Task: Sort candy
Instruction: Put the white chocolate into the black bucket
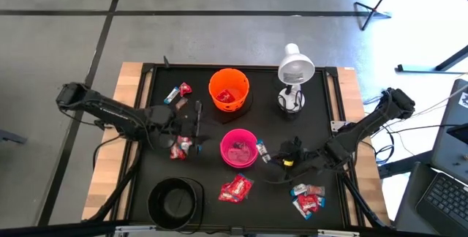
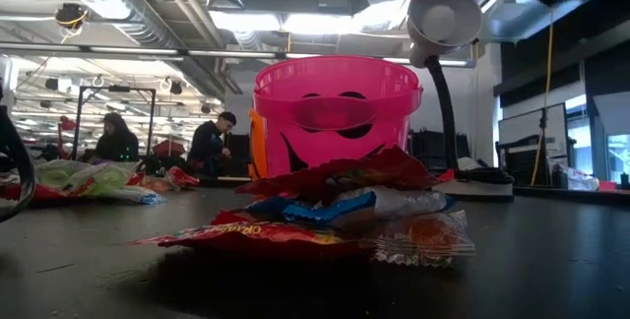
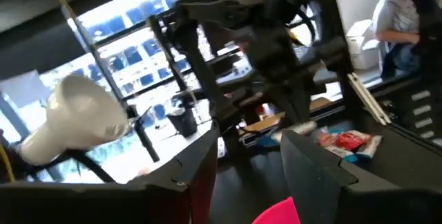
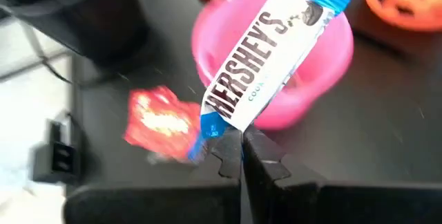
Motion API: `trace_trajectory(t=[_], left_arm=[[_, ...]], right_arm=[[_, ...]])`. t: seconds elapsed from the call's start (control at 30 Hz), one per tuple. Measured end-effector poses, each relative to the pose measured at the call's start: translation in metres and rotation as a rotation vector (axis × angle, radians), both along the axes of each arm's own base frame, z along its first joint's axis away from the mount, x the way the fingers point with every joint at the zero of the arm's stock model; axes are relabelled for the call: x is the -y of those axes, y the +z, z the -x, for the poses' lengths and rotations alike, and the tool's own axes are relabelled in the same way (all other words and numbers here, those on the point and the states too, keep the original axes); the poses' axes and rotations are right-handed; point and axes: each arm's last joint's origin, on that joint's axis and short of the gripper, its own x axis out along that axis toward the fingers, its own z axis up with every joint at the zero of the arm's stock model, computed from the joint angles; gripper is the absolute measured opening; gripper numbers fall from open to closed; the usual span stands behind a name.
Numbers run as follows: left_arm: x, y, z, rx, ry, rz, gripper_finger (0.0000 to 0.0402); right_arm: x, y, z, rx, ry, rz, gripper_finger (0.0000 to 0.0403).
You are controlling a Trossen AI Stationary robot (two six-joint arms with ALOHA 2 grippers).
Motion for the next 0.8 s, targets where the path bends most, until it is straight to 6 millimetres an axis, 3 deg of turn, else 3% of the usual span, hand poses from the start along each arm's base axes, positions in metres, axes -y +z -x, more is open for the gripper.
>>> trace_trajectory(t=[0.13,0.3,0.47,0.6,0.8], left_arm=[[0.015,0.011,-0.022,-0.026,0.01,-0.099,0.0151],[0.03,0.022,-0.059,-0.152,0.065,-0.235,0.0155],[0.044,0.026,-0.088,-0.234,0.09,-0.341,0.0192],[0.057,0.024,-0.098,-0.255,0.096,-0.428,0.0232],[0.074,0.013,-0.097,-0.288,0.092,-0.532,0.0268]], right_arm=[[-0.005,0.013,-0.008,0.103,0.063,0.003,0.0],[-0.005,0.015,-0.01,0.126,0.085,-0.004,0.0],[-0.005,0.015,-0.01,0.126,0.085,-0.003,0.0],[-0.005,0.015,-0.01,0.125,0.085,-0.003,0.0],[-0.005,0.015,-0.01,0.127,0.088,0.0,0.0]])
